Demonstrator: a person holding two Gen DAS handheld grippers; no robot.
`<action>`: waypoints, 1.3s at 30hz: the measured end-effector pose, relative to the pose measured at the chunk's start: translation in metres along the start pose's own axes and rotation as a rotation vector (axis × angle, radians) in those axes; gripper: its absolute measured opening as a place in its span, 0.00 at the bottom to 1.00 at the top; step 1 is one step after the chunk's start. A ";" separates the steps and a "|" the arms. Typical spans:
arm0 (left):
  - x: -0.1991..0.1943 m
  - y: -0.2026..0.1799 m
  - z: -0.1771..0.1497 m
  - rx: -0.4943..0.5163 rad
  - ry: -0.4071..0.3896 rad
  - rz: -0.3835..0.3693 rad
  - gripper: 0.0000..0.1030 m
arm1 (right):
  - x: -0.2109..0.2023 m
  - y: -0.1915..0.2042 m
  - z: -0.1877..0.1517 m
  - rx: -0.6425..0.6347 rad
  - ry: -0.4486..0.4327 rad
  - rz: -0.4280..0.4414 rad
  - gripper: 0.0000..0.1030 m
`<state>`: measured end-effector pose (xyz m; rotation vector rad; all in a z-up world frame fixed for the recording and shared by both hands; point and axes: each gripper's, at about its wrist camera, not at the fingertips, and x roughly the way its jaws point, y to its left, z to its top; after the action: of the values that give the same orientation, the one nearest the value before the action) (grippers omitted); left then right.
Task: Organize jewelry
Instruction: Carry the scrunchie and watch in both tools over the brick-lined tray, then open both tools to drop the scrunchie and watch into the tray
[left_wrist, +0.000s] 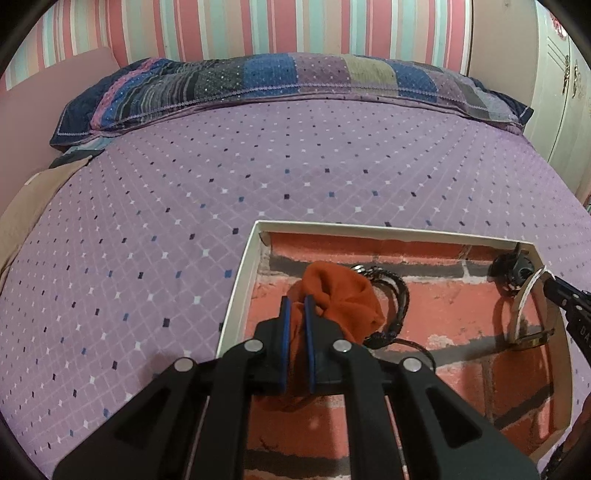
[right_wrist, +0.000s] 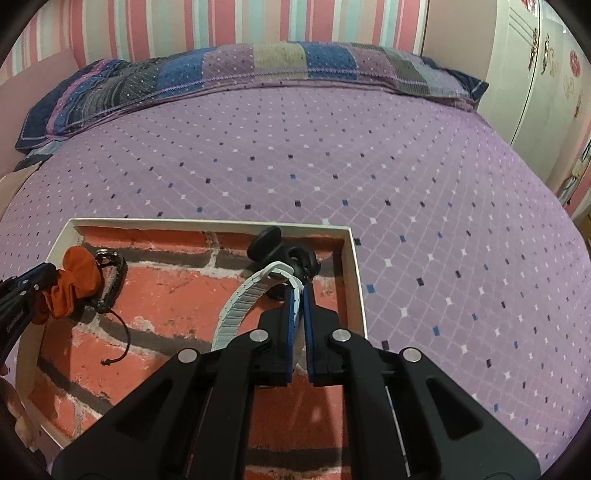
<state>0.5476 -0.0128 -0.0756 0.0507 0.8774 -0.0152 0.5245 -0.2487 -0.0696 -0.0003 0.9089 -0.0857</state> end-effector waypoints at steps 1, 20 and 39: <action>0.002 0.000 -0.001 0.004 0.001 0.005 0.08 | 0.001 0.000 0.000 0.001 0.000 0.001 0.06; -0.021 -0.002 -0.011 0.045 -0.036 0.006 0.57 | -0.019 -0.009 -0.005 -0.013 -0.020 0.084 0.24; -0.246 0.040 -0.060 0.056 -0.240 -0.008 0.91 | -0.214 -0.071 -0.058 -0.029 -0.208 0.139 0.96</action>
<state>0.3453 0.0284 0.0769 0.0961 0.6367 -0.0528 0.3429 -0.3017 0.0660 0.0262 0.6999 0.0558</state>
